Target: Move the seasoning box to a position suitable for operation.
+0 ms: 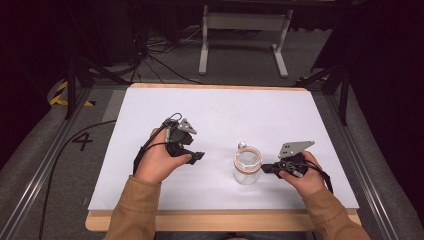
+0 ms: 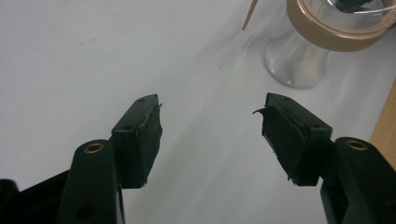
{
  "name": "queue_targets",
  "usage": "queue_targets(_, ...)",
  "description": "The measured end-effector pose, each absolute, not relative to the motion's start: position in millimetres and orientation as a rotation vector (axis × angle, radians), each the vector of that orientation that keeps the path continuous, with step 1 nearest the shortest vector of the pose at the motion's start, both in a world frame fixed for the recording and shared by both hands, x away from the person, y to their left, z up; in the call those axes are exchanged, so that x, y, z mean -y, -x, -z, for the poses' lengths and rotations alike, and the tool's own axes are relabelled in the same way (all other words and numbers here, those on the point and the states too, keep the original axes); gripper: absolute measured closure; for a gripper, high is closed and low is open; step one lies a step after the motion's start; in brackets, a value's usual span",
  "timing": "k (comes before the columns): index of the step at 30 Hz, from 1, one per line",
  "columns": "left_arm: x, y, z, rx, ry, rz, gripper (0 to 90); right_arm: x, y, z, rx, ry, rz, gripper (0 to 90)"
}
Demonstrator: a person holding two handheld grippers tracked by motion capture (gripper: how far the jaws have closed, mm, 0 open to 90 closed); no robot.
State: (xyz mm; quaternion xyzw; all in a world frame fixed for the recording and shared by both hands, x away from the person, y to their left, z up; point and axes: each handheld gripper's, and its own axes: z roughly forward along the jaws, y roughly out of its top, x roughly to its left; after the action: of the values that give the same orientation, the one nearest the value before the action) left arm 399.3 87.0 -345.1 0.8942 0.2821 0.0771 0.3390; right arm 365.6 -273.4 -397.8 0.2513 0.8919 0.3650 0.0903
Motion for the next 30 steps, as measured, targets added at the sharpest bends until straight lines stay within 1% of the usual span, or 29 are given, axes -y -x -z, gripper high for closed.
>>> queue_targets(13, -78.6, -404.3, 346.7, -0.699, -2.342, -0.138, 44.3, 273.0, -356.7, 401.4, -2.693, -0.756, -1.055, 90.0)
queue_targets(18, -79.8, -406.4, 346.2, -0.693, -2.316, -0.115, 52.2, 273.9, -356.8, 401.1, -2.688, -0.758, -1.063, 90.0)
queue_targets(19, -80.5, -406.8, 345.3, -0.694, -2.303, -0.104, 52.2, 274.4, -356.9, 400.9, -2.687, -0.759, -1.071, 90.0)
queue_targets(20, -81.6, -406.9, 343.8, -0.684, -2.3, -0.102, 61.7, 275.3, -357.2, 400.6, -2.685, -0.755, -1.083, 90.0)
queue_targets(21, -82.1, -406.3, 342.7, -0.679, -2.276, -0.097, 61.7, 276.5, -357.1, 399.9, -2.679, -0.758, -1.094, 90.0)
queue_targets(24, -85.7, -406.4, 338.1, -0.653, -2.207, -0.06, 72.7, 283.8, -356.7, 396.0, -2.654, -0.78, -1.104, 90.0)
queue_targets(28, -85.7, -406.5, 333.4, -0.637, -2.137, -0.081, 82.9, 295.7, -356.1, 390.3, -2.607, -0.813, -1.127, 90.0)
queue_targets(30, -82.2, -407.9, 331.9, -0.614, -2.11, -0.091, 86.0, 301.2, -355.0, 387.9, -2.585, -0.825, -1.13, 90.0)
